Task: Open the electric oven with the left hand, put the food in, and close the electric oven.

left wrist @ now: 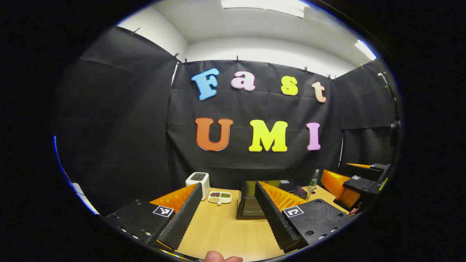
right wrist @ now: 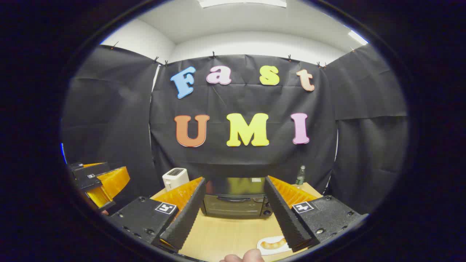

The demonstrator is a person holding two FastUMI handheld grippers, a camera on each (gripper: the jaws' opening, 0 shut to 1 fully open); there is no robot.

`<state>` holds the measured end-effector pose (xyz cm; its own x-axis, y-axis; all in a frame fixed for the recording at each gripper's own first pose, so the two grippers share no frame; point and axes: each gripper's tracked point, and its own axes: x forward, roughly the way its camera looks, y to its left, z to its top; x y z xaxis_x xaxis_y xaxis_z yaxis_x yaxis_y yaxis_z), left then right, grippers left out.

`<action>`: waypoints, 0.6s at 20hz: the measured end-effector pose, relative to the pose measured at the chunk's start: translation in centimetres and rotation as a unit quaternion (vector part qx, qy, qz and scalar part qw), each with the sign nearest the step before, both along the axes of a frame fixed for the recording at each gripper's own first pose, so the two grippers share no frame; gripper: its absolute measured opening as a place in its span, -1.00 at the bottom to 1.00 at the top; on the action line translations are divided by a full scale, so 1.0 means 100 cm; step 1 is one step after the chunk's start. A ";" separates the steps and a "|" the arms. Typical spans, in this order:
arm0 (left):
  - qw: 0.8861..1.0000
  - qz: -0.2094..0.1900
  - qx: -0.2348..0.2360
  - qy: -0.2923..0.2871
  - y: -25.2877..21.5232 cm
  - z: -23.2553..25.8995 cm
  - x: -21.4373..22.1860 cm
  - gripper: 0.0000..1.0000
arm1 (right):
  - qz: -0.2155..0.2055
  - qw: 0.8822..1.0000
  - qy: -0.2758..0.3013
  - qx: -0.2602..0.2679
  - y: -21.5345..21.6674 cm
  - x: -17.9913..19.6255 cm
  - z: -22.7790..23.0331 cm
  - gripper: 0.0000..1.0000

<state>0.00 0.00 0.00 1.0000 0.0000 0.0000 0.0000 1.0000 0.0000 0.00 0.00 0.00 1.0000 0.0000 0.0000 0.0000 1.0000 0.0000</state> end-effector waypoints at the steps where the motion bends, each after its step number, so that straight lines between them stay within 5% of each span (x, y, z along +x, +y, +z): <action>1: 1.000 -0.001 -0.001 -0.001 0.001 0.003 0.000 0.86 | 0.002 1.000 -0.001 -0.003 0.001 0.001 0.002 1.00; 12: 1.000 -0.008 -0.005 -0.006 -0.008 0.008 0.009 0.87 | -0.006 1.000 -0.012 0.000 -0.014 0.006 0.014 0.99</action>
<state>0.89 -0.79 0.77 0.9998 -0.0167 0.0118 0.0168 0.9998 -0.0098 0.63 -1.42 1.42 0.9996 -0.0122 0.0244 0.0122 0.9999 -0.0004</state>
